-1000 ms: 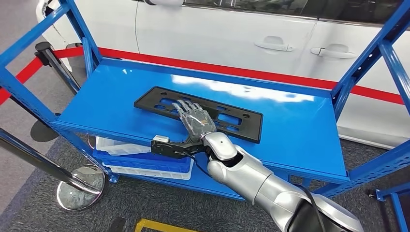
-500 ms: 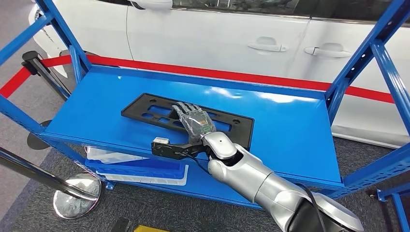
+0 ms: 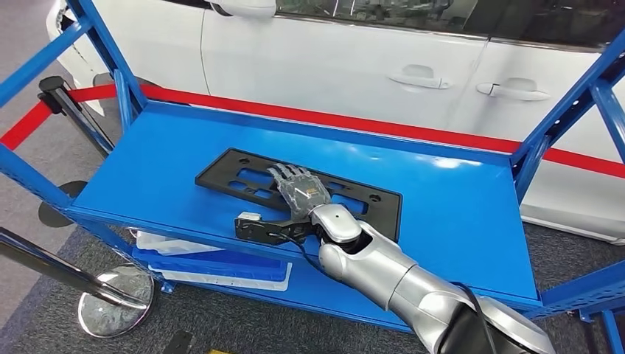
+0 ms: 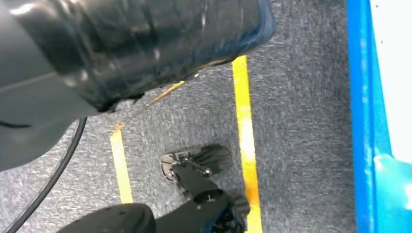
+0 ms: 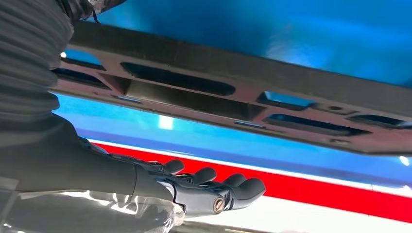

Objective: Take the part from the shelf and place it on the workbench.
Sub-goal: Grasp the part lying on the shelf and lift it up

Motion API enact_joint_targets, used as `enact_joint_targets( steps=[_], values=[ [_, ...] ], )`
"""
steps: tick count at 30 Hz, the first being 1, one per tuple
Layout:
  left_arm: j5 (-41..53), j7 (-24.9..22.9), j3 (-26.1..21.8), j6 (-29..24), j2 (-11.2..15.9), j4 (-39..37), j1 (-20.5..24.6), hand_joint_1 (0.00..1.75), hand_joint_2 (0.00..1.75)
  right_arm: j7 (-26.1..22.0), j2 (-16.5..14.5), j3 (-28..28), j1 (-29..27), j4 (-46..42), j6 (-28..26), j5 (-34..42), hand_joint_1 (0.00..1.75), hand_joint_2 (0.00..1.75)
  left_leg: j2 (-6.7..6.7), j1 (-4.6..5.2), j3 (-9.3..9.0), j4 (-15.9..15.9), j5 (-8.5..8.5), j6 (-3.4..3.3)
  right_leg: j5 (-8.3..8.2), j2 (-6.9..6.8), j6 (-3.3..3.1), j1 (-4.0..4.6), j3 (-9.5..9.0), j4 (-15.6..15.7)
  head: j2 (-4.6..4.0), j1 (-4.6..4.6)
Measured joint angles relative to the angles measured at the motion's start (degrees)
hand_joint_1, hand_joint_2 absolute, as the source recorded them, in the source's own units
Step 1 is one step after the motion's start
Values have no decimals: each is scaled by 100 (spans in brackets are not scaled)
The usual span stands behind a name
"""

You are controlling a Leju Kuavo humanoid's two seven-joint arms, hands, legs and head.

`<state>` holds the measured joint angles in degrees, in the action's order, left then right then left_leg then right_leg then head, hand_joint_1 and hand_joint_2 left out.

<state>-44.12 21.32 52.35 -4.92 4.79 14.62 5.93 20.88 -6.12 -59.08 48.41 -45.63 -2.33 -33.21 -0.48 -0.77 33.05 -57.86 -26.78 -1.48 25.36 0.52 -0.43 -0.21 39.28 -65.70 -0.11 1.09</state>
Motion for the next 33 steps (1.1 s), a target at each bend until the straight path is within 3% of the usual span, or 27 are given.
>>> enact_joint_targets(
  steps=[2, 6, 8, 10, 11, 12, 13, 15, 16, 17, 19, 20, 22, 23, 24, 26, 27, 28, 31, 33],
  values=[
    [-19, -5, 3, -17, -1, 0, 12, 0, 0, 145, 1, -1, 32, 48, 247, -25, 0, 175, -8, 12, -11, -24, -44, 52, -143, 5, -32, 18, -222, 503, 0, 5],
    [-100, -15, 4, -61, -2, 0, 6, 0, 0, 481, 31, -2, 49, 222, 737, -160, 0, 175, 2, -7, 18, -49, -106, 176, -118, 23, -121, 32, -299, 655, 0, 10],
    [-139, -22, 4, -59, -5, 0, 9, 0, 0, 593, 48, -5, 70, 315, 913, -210, 0, 175, 15, -15, 206, -452, -322, 216, -121, 19, -170, 11, -358, 709, 0, 26],
    [-163, -20, 4, -54, -7, 0, 12, 0, 0, 699, 68, -13, 90, 421, 1001, -290, 0, 175, 18, -17, 574, -1154, -578, 243, -101, 14, -208, 22, -387, 716, 0, 35],
    [-177, -7, 4, -50, -7, 0, 4, 0, 0, 756, 85, -18, 92, 467, 1013, -357, 0, 175, 19, -19, 730, -1410, -622, 250, -90, 14, -219, 29, -401, 713, 0, 35],
    [-189, 13, 4, -46, -7, 0, -7, 0, 0, 810, 107, -25, 93, 500, 1016, -438, 0, 175, 19, -19, 798, -1479, -561, 252, -77, 16, -225, 33, -418, 709, 0, 34],
    [-198, 36, 4, -43, -7, 0, -16, 0, 0, 858, 133, -36, 101, 524, 1018, -517, 0, 175, 19, -19, 764, -1344, -413, 247, -64, 20, -226, 34, -439, 705, 0, 35],
    [-208, 71, 4, -38, -7, 0, -15, 0, 0, 919, 171, -52, 128, 546, 1021, -630, 0, 175, 21, -17, 452, -625, -32, 219, -34, 25, -208, 33, -481, 692, 0, 34],
    [-210, 80, 4, -33, -7, 0, -7, 0, 0, 937, 189, -57, 143, 553, 1023, -657, 0, 175, 21, -5, 294, -295, 80, 199, -19, 28, -189, 41, -492, 686, 0, 33],
    [-213, 88, 4, -28, -7, 0, -1, 0, 0, 951, 201, -57, 154, 556, 1027, -676, 0, 175, 19, 9, 186, -77, 130, 177, -10, 31, -165, 47, -497, 684, 0, 31],
    [-215, 96, 4, -21, -7, 0, 5, 0, 0, 968, 228, -57, 162, 564, 1035, -690, 0, 175, 14, 40, 133, 17, 128, 133, -7, 36, -109, 56, -505, 697, 0, 28],
    [-215, 98, 4, -19, -8, 0, 6, 0, 0, 971, 243, -57, 164, 570, 1038, -691, 14, 175, 16, 27, 123, 39, 147, 102, -5, 34, -80, 57, -508, 697, 0, 28],
    [-216, 108, 4, -12, -9, 0, 8, 0, 87, 986, 281, -65, 169, 591, 1054, -719, 99, 175, 28, 4, 94, 98, 189, 42, 113, 23, -20, 53, -449, 544, 0, 19],
    [-220, 124, 4, 0, -9, 0, 9, 0, 131, 1006, 303, -76, 169, 601, 1081, -766, 143, 175, 34, -8, 83, 125, 208, 10, 261, 17, 8, 48, -346, 308, 0, 13],
    [-229, 154, 4, 25, -9, 0, 8, 0, 175, 1037, 327, -92, 163, 609, 1120, -848, 173, 175, 38, -2, 81, 131, 212, -7, 447, 12, 31, 34, -196, -25, 0, 8],
    [-261, 241, 4, 94, -4, -1, 4, 0, 175, 1091, 371, -135, 135, 616, 1188, -1065, 174, 175, 40, 2, 88, 130, 213, -28, 730, 9, 68, 4, 109, -694, 0, 4],
    [-276, 291, 4, 138, -2, -2, 3, 0, 175, 1102, 387, -148, 119, 617, 1188, -1179, 174, 175, 40, 2, 89, 126, 212, -26, 736, 8, 81, -15, 168, -828, 0, 3],
    [-289, 337, 4, 181, 1, -2, 3, 0, 175, 1099, 395, -156, 108, 618, 1159, -1282, 174, 175, 37, 0, 90, 117, 209, -22, 637, 6, 90, -35, 125, -748, 0, 3],
    [-324, 442, 4, 296, 1, -2, 6, 0, 175, 1045, 392, -157, 104, 612, 954, -1513, 174, 175, 16, 4, 110, 35, 171, 37, 181, 3, 87, -69, -387, 247, 0, 4],
    [-340, 481, 4, 330, 1, -2, 7, 0, 175, 978, 369, -157, 109, 572, 765, -1611, 173, 175, 6, 16, 144, -12, 156, 106, 115, 7, 47, -50, -547, 580, 0, 11]
  ],
)
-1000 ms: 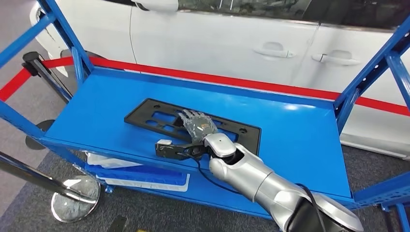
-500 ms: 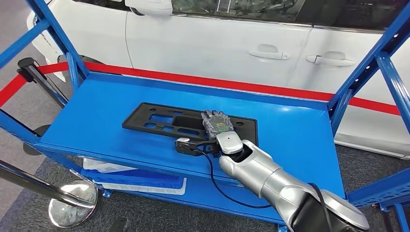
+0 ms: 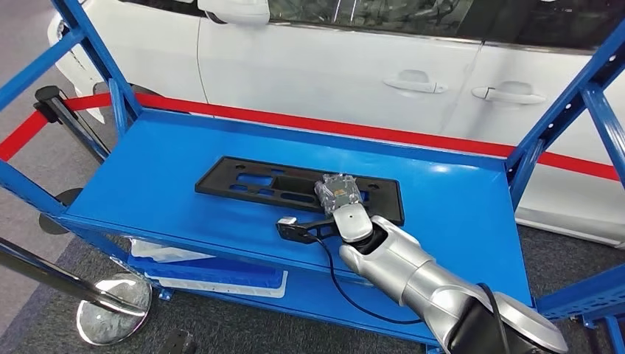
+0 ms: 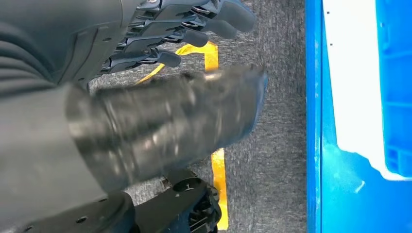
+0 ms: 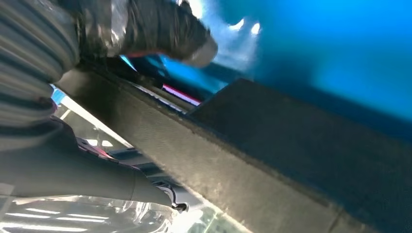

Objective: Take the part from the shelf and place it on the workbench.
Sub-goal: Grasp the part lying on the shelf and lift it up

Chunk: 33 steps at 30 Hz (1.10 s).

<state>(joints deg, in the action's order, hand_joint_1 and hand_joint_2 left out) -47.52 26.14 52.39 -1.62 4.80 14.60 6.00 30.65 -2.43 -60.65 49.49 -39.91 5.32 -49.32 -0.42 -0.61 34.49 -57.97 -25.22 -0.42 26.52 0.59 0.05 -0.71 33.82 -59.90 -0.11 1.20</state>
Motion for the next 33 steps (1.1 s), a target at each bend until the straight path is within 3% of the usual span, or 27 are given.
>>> enact_joint_targets(
  steps=[2, 4, 5, 8, 9, 10, 12, 14, 16, 19, 21, 23, 24, 25, 26, 29, 31, 33],
  values=[
    [-15, 21, 0, 14, 0, 0, 0, 0, 175, -69, -19, 0, 0, -75, -230, -103, 173, 175, -2, -13, 23, 1, 11, 68, -18, 5, -71, 19, 12, 25, 0, 6],
    [-33, 26, -1, 14, -2, 0, -1, 0, 175, -121, -33, 0, 2, -193, -476, -204, 174, 175, 4, -32, 92, -125, -83, 123, -53, 9, -148, 13, 20, 55, 0, 14],
    [-41, 27, -1, 10, -3, 0, 1, 0, 175, -151, -44, 0, 4, -269, -605, -252, 175, 175, 7, -37, 186, -327, -211, 141, -66, 9, -180, 6, 21, 68, 0, 19],
    [-57, 22, 0, -8, -4, 0, 4, 0, 175, -259, -79, 0, -17, -513, -902, -380, 175, 175, 11, -44, 659, -1330, -662, 174, -59, 7, -229, 37, 25, 67, 0, 27],
    [-65, 17, -1, -10, -4, 0, -2, 0, 175, -296, -89, 0, -37, -606, -976, -421, 174, 175, 12, -44, 763, -1526, -692, 176, -53, 6, -238, 50, 24, 64, 0, 27],
    [-74, 11, -1, -10, -4, 0, -7, 0, 175, -326, -97, 0, -56, -703, -1050, -466, 174, 175, 12, -44, 779, -1525, -619, 171, -45, 7, -245, 61, 22, 60, 0, 28],
    [-93, 2, -1, -16, -4, 0, -9, 0, 175, -377, -121, 0, -76, -916, -1211, -552, 173, 175, 12, -43, 542, -973, -255, 145, -23, 14, -248, 72, 9, 48, 0, 27],
    [-107, -7, -1, -53, -5, 0, -1, 0, 175, -416, -151, 0, -78, -1128, -1394, -616, 173, 175, 10, -21, 233, -310, -16, 108, 5, 21, -227, 83, 4, 40, 0, 26],
    [-114, -12, -2, -117, -6, 0, 6, 0, 175, -437, -166, 1, -91, -1343, -1531, -637, 173, 175, 3, 14, 117, -68, -9, 73, 15, 21, -184, 93, 18, 44, 0, 22],
    [-117, -41, -2, -339, -8, 0, -7, 0, 175, -438, -154, 14, -121, -1702, -1680, -651, 173, 175, 4, 2, 79, -3, 3, 6, 73, 17, -107, 97, 43, -1, 0, 13],
    [-110, -146, -2, -547, -11, 0, -3, 0, 175, -426, -126, 63, -127, -1968, -1848, -694, 173, 175, 14, -22, 39, 39, 5, -58, 301, 9, -58, 94, 229, -402, 0, 2],
    [-85, -273, -2, -682, -11, 0, 3, 0, 175, -410, -87, 131, -139, -2228, -1997, -729, 173, 175, 22, -15, 25, 40, -13, -102, 598, 4, -31, 76, 613, -1149, 0, -6],
    [-69, -320, -2, -723, -10, 0, 2, 0, 175, -402, -65, 160, -152, -2344, -2035, -738, 173, 175, 24, -13, 19, 38, -22, -112, 666, 4, -22, 65, 784, -1446, 0, -5],
    [-48, -354, -2, -764, -9, 0, 0, 0, 175, -393, -37, 190, -170, -2454, -2059, -748, 173, 175, 22, -13, 9, 35, -33, -116, 624, 3, -14, 52, 869, -1553, 0, -6],
    [-23, -385, -2, -815, -10, 0, -1, 0, 175, -383, -9, 218, -186, -2557, -2080, -765, 173, 175, 16, -14, -3, 28, -46, -115, 491, 2, -11, 40, 857, -1460, 0, -7],
    [80, -478, 1, -1097, -26, -1, 2, 0, 175, -345, 52, 309, -206, -2862, -2192, -834, 173, 175, -1, -14, -14, -44, -110, -69, -45, 2, -29, 26, 431, -446, 0, -6],
    [165, -582, 11, -1401, -34, -2, 9, 0, 175, -306, 85, 385, -219, -3079, -2287, -863, 173, 175, -3, -4, 23, -100, -124, -15, -124, 14, -57, 49, 288, -109, 0, 0],
    [282, -721, 48, -1803, -51, -3, 6, 0, 175, -246, 145, 469, -270, -3299, -2352, -896, 173, 175, -2, -8, 46, -107, -114, 35, -134, 27, -97, 63, 287, -76, 0, 0]
  ],
)
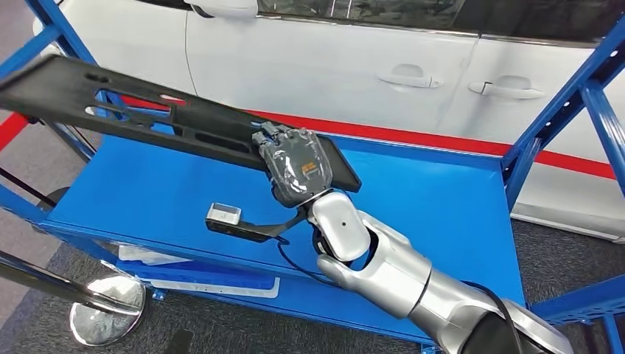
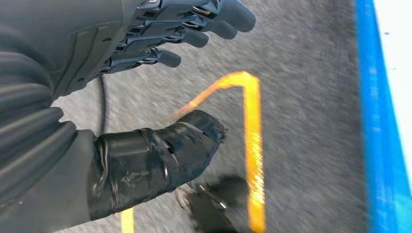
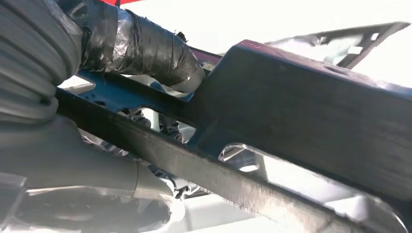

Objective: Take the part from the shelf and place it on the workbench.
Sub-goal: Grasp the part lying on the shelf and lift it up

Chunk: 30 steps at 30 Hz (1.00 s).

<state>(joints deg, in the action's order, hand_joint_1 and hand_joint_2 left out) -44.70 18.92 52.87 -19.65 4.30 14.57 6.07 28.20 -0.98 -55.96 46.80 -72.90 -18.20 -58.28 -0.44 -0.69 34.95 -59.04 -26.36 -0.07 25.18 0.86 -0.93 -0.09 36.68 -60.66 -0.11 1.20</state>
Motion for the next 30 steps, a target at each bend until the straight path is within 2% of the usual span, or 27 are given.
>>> enact_joint_targets(
  steps=[2, 3, 5, 6, 7, 8, 9, 11, 12, 13, 16, 17, 18, 20, 21, 22, 23, 24, 25, 26, 27, 28, 30],
  values=[
    [118, -118, 47, -396, -32, -1, -7, 0, 175, 52, 69, 83, -57, -204, -48, -27, 173, 175, 8, -13, 46, -96, -115, 45, -40, -3, -61, -15, -5, 48, 0, 5],
    [159, -154, 66, -547, -44, -2, -6, 0, 175, 66, 95, 121, -71, -292, -76, -31, 173, 175, 12, -17, 114, -277, -263, 66, -64, -6, -95, -27, -2, 73, 0, 12],
    [193, -181, 96, -741, -60, -2, -1, 0, 175, 74, 135, 176, -91, -431, -141, -18, 173, 175, 17, -23, 331, -903, -647, 98, -92, -10, -134, -20, 16, 80, 0, 24],
    [196, -183, 111, -808, -62, -2, -1, 0, 175, 75, 161, 199, -114, -489, -178, 8, 173, 175, 17, -26, 428, -1214, -791, 106, -102, -12, -143, -13, 26, 78, 0, 24],
    [196, -180, 124, -852, -64, -2, -4, 0, 175, 73, 188, 219, -148, -537, -207, 49, 173, 175, 17, -26, 466, -1394, -850, 109, -114, -13, -146, -6, 38, 74, 0, 22],
    [195, -176, 134, -882, -67, -2, -6, 0, 175, 67, 217, 243, -187, -581, -229, 104, 173, 175, 17, -26, 414, -1380, -810, 104, -129, -14, -145, -1, 54, 69, 0, 23],
    [195, -171, 142, -902, -72, -2, -5, 0, 175, 60, 246, 265, -220, -621, -245, 160, 173, 175, 17, -26, 263, -1160, -688, 92, -146, -15, -140, 0, 74, 60, 0, 22],
    [196, -168, 151, -918, -81, -2, 8, 0, 175, 36, 285, 306, -249, -681, -275, 274, 173, 175, 15, -14, -178, -414, -425, 59, -186, -9, -110, 9, 116, 38, 0, 24],
    [198, -165, 155, -921, -86, -2, 18, 0, 175, 21, 297, 324, -249, -704, -295, 333, 173, 175, 11, 0, -332, -132, -347, 38, -210, -6, -82, 13, 132, 33, 0, 21],
    [201, -162, 162, -922, -91, -2, 27, 0, 175, -1, 306, 338, -249, -725, -324, 408, 173, 175, 5, 18, -411, 27, -314, 16, -237, -4, -45, 15, 142, 32, 0, 20],
    [215, -152, 181, -926, -107, -2, 29, 0, 175, -113, 330, 358, -255, -763, -386, 802, 173, 175, 7, 38, -376, 86, -202, -71, -298, -5, 63, 2, 169, 53, 0, 13],
    [218, -152, 184, -927, -114, -2, 27, 0, 175, -166, 339, 362, -257, -767, -387, 1010, 173, 175, 16, 29, -345, 110, -143, -106, -219, -10, 86, -3, 204, 3, 0, 9],
    [219, -150, 185, -926, -121, -2, 27, 0, 175, -232, 346, 366, -259, -768, -384, 1265, 173, 175, 26, 18, -298, 135, -77, -146, -40, -15, 106, -5, 271, -153, 0, 8],
    [219, -136, 186, -924, -127, -2, 34, 0, 175, -378, 356, 373, -261, -769, -372, 1840, 173, 175, 40, 16, -174, 146, 29, -196, 511, -25, 133, -11, 458, -768, 0, 3],
    [218, -128, 186, -923, -126, -2, 35, 0, 175, -448, 360, 374, -262, -769, -367, 2135, 173, 175, 45, 18, -104, 143, 78, -209, 730, -25, 146, -13, 530, -1117, 0, 3],
    [217, -120, 187, -921, -126, -2, 35, 0, 175, -504, 367, 375, -262, -768, -368, 2398, 173, 175, 48, 20, -33, 139, 126, -208, 825, -26, 156, -15, 545, -1361, 0, 3],
    [216, -115, 188, -917, -126, -2, 34, 0, 175, -559, 378, 377, -261, -768, -373, 2651, 173, 175, 49, 20, 41, 130, 174, -204, 790, -26, 162, -18, 472, -1430, 0, 3],
    [214, -112, 189, -911, -126, -2, 33, 0, 175, -609, 391, 381, -261, -770, -380, 2868, 173, 175, 48, 20, 115, 116, 217, -196, 665, -27, 163, -24, 309, -1310, 0, 3],
    [212, -110, 190, -902, -127, -2, 31, 0, 175, -666, 405, 389, -259, -778, -390, 3084, 173, 175, 45, 19, 185, 93, 257, -182, 520, -27, 158, -30, 60, -1019, 0, 2],
    [208, -107, 191, -890, -128, -2, 29, 0, 175, -733, 417, 399, -255, -790, -400, 3307, 173, 175, 41, 23, 253, 64, 292, -161, 456, -26, 144, -34, -221, -631, 0, 2],
    [205, -105, 191, -878, -129, -2, 27, 0, 175, -804, 424, 408, -252, -807, -413, 3514, 173, 175, 38, 26, 301, 36, 324, -135, 440, -22, 122, -24, -451, -289, 0, 7],
    [202, -101, 191, -867, -130, -2, 25, 0, 175, -873, 431, 415, -249, -822, -431, 3695, 173, 175, 35, 29, 329, 20, 359, -103, 454, -17, 95, -12, -599, -45, 0, 9],
    [200, -90, 191, -852, -130, -2, 25, 0, 175, -996, 439, 420, -241, -836, -485, 3972, 173, 175, 30, 30, 351, 24, 441, -33, 449, -9, 35, 20, -642, 94, 0, 10]
  ],
)
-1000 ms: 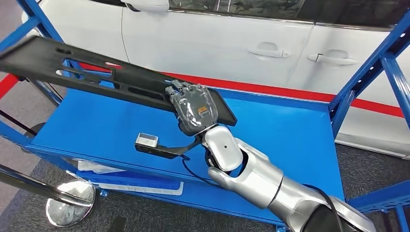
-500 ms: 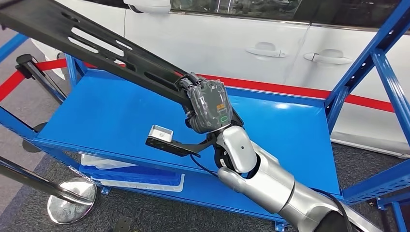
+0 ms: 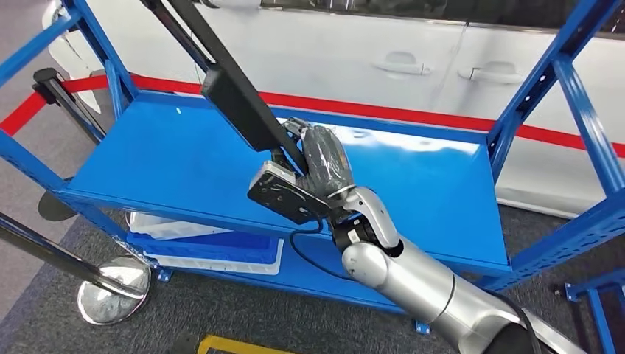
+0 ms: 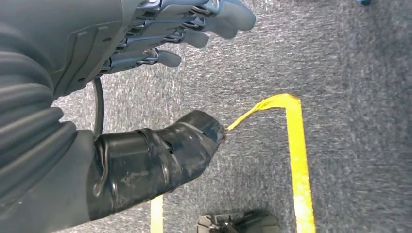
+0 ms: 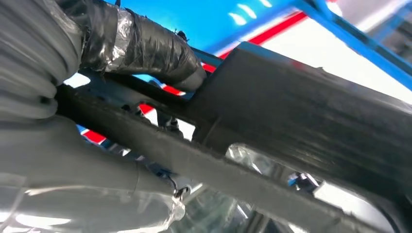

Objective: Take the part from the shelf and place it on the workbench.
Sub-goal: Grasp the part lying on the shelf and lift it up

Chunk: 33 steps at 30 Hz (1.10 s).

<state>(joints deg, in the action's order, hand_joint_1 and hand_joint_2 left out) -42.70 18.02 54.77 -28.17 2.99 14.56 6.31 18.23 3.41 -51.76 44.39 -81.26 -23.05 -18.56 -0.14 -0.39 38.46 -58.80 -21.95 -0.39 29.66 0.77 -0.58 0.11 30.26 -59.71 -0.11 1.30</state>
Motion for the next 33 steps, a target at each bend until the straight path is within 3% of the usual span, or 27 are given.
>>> enact_joint_targets(
  steps=[2, 4, 6, 7, 8, 9, 11, 13, 15, 17, 18, 19, 21, 22, 23, 24, 26, 28, 29, 31, 33],
  values=[
    [-1, 11, 1, 6, 5, -2, 1, 0, 175, -113, 4, 1, 8, 4, -39, 250, 173, 175, -10, -18, 59, -44, -49, 67, -101, -16, -88, -14, 65, 31, 0, -6],
    [0, 17, 2, 8, 6, -4, -3, 0, 175, -219, 3, 1, 9, 9, -45, 483, 173, 175, -14, -39, 200, -398, -460, 122, -232, -39, -184, -30, 181, 60, 0, 21],
    [1, 21, 2, 11, 1, -4, -3, 0, 175, -319, 2, 1, 10, 15, -35, 717, 173, 175, -13, -48, 368, -1087, -984, 166, -357, -52, -226, -13, 344, 58, 0, 46],
    [1, 22, 2, 13, -1, -4, 0, 0, 175, -375, 2, 1, 9, 21, -13, 865, 173, 175, -12, -51, 406, -1391, -1104, 179, -419, -57, -232, -4, 432, 54, 0, 47],
    [1, 22, 2, 15, -1, -4, 4, 0, 175, -433, 2, 1, 6, 29, 19, 1025, 173, 175, -12, -52, 382, -1568, -1098, 185, -481, -60, -231, 3, 523, 47, 0, 47],
    [1, 23, 2, 18, 1, -4, 6, 0, 175, -487, 1, 1, 2, 36, 51, 1169, 173, 175, -13, -51, 266, -1551, -974, 180, -543, -60, -227, 7, 614, 39, 0, 48],
    [-2, 22, 2, 25, 6, -4, 13, 0, 175, -570, -5, 1, -3, 42, 95, 1365, 173, 175, -13, -42, -239, -984, -727, 137, -664, -58, -207, 11, 775, 21, 0, 49],
    [-4, 15, 2, 39, 13, -4, 35, 0, 175, -618, -11, 1, 0, 42, 115, 1447, 173, 175, -19, -11, -811, -177, -771, 76, -773, -65, -160, 17, 862, 20, 0, 45],
    [-9, 1, 3, 65, 16, -4, 53, 0, 175, -639, -18, 1, 5, 42, 134, 1476, 173, 175, -28, 31, -1000, 172, -827, 25, -881, -77, -95, 8, 872, 55, 0, 53],
    [-17, -23, 4, 93, 17, -4, 57, 0, 175, -649, -19, 1, 6, 49, 145, 1504, 173, 175, -12, 19, -930, 229, -691, -52, -895, -68, -34, -1, 906, 52, 0, 55],
    [-22, -34, 4, 103, 18, -4, 58, 0, 175, -658, -18, 1, 7, 54, 150, 1529, 173, 175, 3, 7, -890, 267, -618, -100, -766, -61, -9, -2, 960, -40, 0, 45],
    [-30, -40, 4, 111, 17, -4, 57, 0, 175, -670, -16, 1, 4, 59, 154, 1557, 173, 175, 18, -7, -825, 297, -530, -145, -529, -55, 13, -4, 1037, -238, 0, 34],
    [-43, -44, 4, 120, 21, -4, 57, 0, 175, -705, -14, 1, -5, 66, 160, 1613, 173, 175, 31, 0, -658, 291, -381, -187, 39, -55, 49, -21, 1212, -923, 0, 22],
    [-48, -45, 4, 122, 26, -4, 56, 0, 175, -721, -11, 1, -12, 70, 159, 1639, 173, 175, 33, 1, -563, 280, -312, -188, 198, -56, 66, -33, 1266, -1276, 0, 21],
    [-51, -45, 4, 124, 30, -4, 54, 0, 175, -733, -8, 1, -18, 74, 157, 1663, 173, 175, 33, 1, -466, 265, -248, -182, 214, -56, 81, -46, 1257, -1508, 0, 21],
    [-55, -45, 4, 131, 33, -4, 53, 0, 175, -739, -5, 1, -21, 77, 153, 1686, 173, 175, 33, 0, -368, 242, -190, -171, 115, -57, 94, -60, 1167, -1560, 0, 21],
    [-64, -44, 4, 163, 35, -4, 50, 0, 175, -746, 1, 1, -22, 75, 137, 1743, 173, 175, 32, -7, -173, 166, -91, -132, -144, -58, 101, -86, 693, -1075, 0, 22],
    [-80, -43, 4, 211, 35, -4, 42, 0, 175, -756, 7, 1, -21, 54, 115, 1839, 173, 175, 27, -3, -24, 74, -17, -71, -98, -51, 78, -74, 154, -314, 0, 27],
    [-90, -43, 4, 229, 35, -4, 36, 0, 175, -764, 18, 3, -17, 38, 103, 1890, 173, 175, 26, 0, 12, 44, 19, -35, -26, -44, 59, -62, 17, -80, 0, 21],
    [-109, -44, 4, 253, 37, -5, 21, 0, 175, -778, 49, 16, -10, 6, 79, 1972, 173, 175, 24, -15, 42, 48, 110, 42, -39, -33, -6, -32, 29, 18, 0, 11],
    [-118, -46, 4, 266, 42, -6, 6, 0, 175, -786, 73, 28, 5, -17, 62, 2003, 173, 175, 19, -43, 125, -39, -10, 106, -164, -46, -91, -35, 118, 43, 0, 3]
  ],
)
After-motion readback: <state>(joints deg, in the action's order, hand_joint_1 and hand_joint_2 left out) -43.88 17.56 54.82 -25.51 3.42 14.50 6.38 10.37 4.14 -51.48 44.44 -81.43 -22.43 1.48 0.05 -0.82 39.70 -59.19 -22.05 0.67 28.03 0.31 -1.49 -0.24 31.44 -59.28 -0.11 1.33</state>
